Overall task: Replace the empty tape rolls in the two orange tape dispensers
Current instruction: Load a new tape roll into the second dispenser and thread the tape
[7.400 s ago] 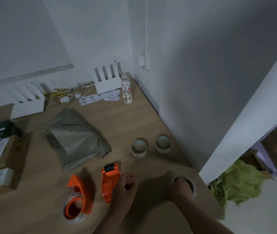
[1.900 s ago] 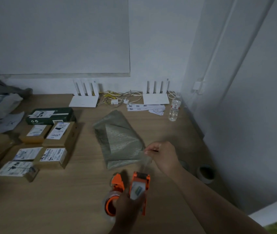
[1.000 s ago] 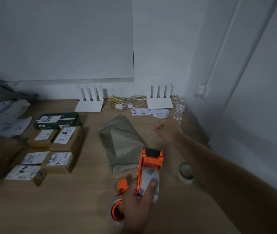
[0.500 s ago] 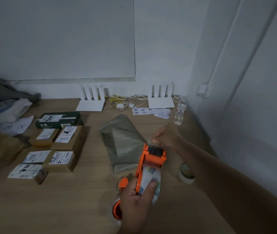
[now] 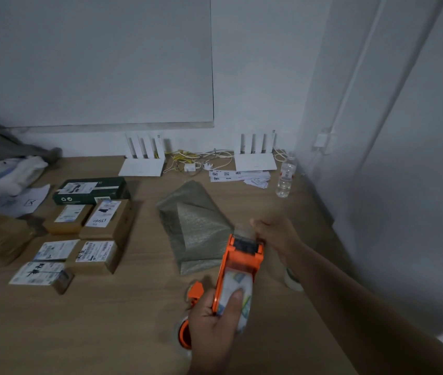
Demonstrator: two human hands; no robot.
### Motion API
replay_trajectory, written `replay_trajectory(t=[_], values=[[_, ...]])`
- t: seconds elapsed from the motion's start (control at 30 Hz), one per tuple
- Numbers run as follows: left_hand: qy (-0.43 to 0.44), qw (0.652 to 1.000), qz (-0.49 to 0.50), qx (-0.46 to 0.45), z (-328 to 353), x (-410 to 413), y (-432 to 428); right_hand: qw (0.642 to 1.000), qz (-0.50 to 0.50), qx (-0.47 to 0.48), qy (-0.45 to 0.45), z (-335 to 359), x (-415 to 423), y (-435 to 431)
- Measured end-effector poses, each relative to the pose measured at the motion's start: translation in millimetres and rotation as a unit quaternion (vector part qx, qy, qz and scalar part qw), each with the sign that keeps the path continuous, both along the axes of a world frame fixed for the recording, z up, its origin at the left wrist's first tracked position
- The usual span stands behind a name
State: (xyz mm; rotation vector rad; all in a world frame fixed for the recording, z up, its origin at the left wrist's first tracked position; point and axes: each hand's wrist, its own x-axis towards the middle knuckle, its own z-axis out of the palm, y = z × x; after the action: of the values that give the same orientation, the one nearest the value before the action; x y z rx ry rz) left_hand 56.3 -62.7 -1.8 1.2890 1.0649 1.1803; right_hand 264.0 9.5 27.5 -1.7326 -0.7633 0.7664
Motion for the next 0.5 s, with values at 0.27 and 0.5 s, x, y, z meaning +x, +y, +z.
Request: replay_trajectory(t=[0.27, 0.5], values=[[-0.025, 1.000, 0.000, -0.013, 2, 7, -2, 0.928, 0.015, -0.006, 0.372, -50, -41, -64], [-0.013, 1.000, -0.005, 0.006, -6, 9, -2, 0.836, 0.007, 0.069, 0.544, -77, -79, -93]])
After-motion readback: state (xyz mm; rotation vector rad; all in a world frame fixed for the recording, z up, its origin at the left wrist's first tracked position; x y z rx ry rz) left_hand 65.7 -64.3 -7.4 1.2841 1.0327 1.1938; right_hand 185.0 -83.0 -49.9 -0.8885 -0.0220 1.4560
